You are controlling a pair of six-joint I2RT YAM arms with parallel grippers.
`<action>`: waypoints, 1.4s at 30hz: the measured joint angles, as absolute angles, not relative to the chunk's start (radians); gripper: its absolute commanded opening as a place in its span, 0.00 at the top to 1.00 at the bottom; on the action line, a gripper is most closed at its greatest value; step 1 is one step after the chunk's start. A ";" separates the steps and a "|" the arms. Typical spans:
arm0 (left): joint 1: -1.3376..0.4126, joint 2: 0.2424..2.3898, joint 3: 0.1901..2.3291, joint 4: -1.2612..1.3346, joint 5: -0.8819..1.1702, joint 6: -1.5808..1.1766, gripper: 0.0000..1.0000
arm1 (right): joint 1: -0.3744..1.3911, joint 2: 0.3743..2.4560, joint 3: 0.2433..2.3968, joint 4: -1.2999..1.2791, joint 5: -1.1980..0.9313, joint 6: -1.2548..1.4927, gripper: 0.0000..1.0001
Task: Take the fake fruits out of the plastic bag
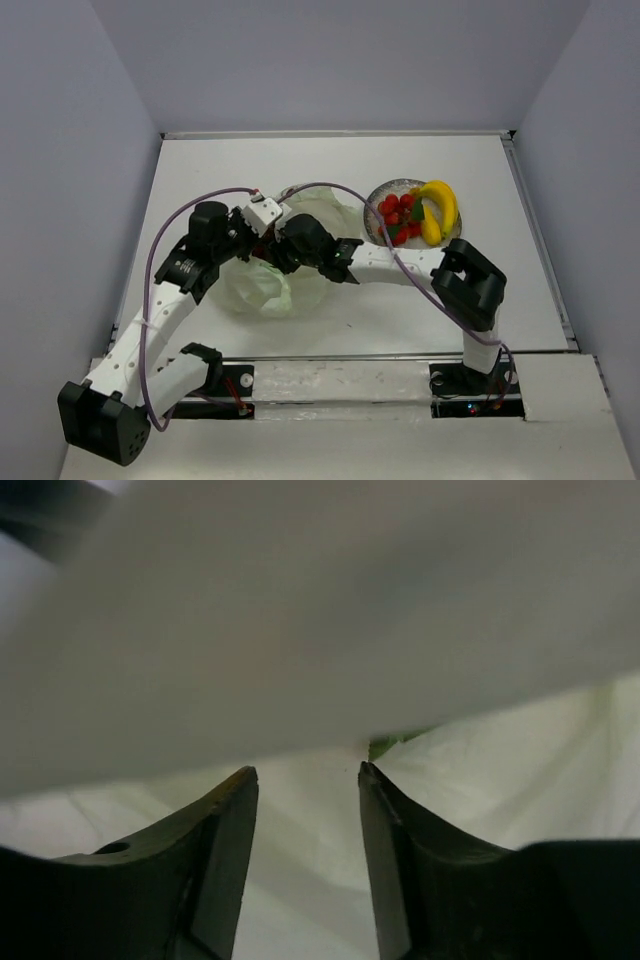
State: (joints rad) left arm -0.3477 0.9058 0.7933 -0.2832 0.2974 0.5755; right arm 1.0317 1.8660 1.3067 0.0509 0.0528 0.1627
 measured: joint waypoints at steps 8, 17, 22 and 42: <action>-0.352 0.953 0.802 -0.218 0.089 0.378 1.00 | 0.996 2.122 1.477 0.162 0.118 0.245 0.18; -0.352 1.004 0.803 -0.175 0.059 0.319 1.00 | 0.974 2.377 1.717 0.179 0.242 0.285 0.11; -0.352 1.019 0.812 -0.152 0.055 0.310 1.00 | 0.974 2.445 1.803 0.193 0.252 0.292 0.57; -0.305 1.056 0.864 -0.118 -0.040 0.233 1.00 | 0.957 2.096 1.591 0.031 0.147 0.272 0.99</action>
State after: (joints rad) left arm -0.3054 1.0565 0.8642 -0.1181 -0.0399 0.2325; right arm 0.9569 2.0956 1.5913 0.0307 0.1467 0.2718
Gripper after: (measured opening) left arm 0.036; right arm 0.165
